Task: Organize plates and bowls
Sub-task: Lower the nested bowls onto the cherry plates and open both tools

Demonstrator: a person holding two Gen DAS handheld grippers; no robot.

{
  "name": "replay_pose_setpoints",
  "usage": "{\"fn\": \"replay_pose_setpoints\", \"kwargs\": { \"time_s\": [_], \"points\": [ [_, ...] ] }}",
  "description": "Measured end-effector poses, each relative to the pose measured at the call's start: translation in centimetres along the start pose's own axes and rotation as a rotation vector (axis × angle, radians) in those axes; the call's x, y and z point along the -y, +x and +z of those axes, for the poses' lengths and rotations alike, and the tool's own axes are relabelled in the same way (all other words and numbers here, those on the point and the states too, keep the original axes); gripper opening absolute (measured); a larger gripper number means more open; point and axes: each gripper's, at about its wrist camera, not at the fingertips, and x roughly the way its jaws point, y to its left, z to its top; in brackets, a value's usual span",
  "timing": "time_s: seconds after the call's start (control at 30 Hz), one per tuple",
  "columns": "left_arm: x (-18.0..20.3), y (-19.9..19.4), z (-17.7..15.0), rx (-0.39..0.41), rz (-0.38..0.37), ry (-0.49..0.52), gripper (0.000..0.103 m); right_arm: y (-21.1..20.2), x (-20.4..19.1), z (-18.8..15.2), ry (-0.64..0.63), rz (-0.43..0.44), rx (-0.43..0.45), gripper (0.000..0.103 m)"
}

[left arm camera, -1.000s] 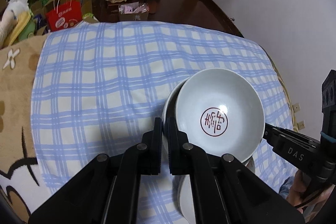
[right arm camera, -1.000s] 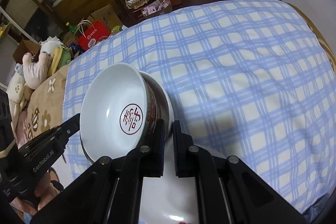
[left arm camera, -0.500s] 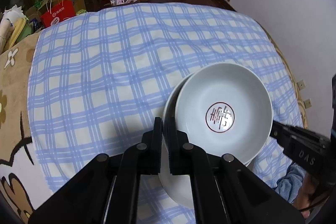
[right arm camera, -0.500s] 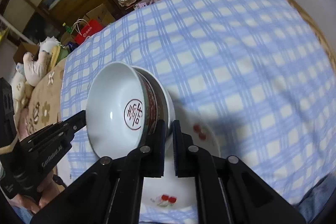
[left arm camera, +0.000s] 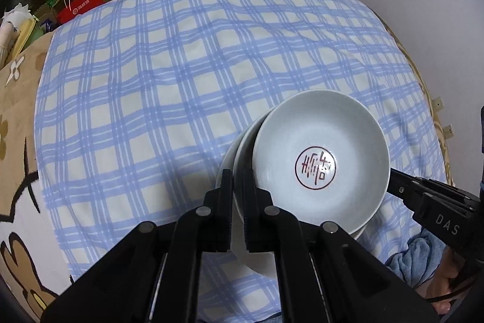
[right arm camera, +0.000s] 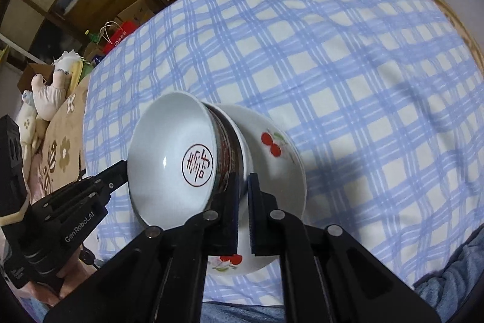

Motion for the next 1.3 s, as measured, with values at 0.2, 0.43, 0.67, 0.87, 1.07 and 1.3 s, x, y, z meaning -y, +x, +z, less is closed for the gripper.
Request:
{"fn": "replay_pose_setpoints", "kwargs": {
  "time_s": [0.2, 0.43, 0.67, 0.87, 1.07, 1.3],
  "points": [
    [0.0, -0.2, -0.1, 0.016, -0.001, 0.003, 0.005, 0.0, 0.4, -0.2, -0.013, 0.016, 0.02, 0.006],
    [0.5, -0.2, -0.8, 0.051, 0.051, 0.045, 0.01, -0.7, -0.1, -0.9, -0.083, 0.0, 0.062, 0.006],
    [0.8, -1.9, -1.3, 0.109, 0.088, 0.072, 0.014, -2.5, 0.6, -1.2, -0.08, -0.011, 0.152, 0.007],
    [1.2, -4.2, -2.3, 0.162, 0.121, 0.114, 0.021, -4.0, 0.8, -2.7, -0.099, 0.01, 0.198, 0.007],
    [1.3, -6.7, -4.1, 0.25, 0.142, 0.128, 0.035, -6.2, 0.2, -4.7, -0.138, -0.025, 0.304, 0.014],
    [0.9, -9.2, -6.7, 0.354, 0.142, 0.117, 0.052, -8.3, 0.4, -7.0, -0.16, -0.056, 0.406, 0.051]
  ]
}}
